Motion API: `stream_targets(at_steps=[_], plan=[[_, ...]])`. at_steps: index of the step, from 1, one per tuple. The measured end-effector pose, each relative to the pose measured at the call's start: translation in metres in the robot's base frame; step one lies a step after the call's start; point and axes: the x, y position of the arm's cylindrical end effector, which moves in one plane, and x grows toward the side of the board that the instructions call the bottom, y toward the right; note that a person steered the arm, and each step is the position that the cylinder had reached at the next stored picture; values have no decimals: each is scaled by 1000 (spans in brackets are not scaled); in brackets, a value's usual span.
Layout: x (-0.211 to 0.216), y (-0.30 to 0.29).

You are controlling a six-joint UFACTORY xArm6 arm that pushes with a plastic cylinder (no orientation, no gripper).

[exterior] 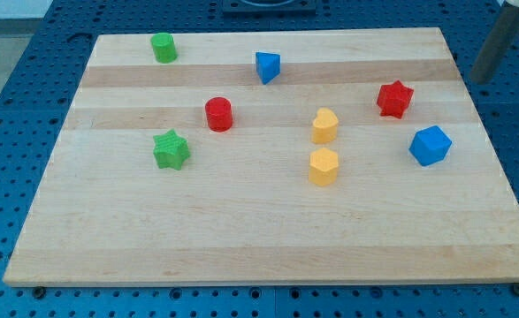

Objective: Slide red star to red circle

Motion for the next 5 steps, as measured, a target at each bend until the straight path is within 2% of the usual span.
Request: stream_targets(at_steps=[2,3,5], plan=[[5,-3],[44,-11],[54,-69]])
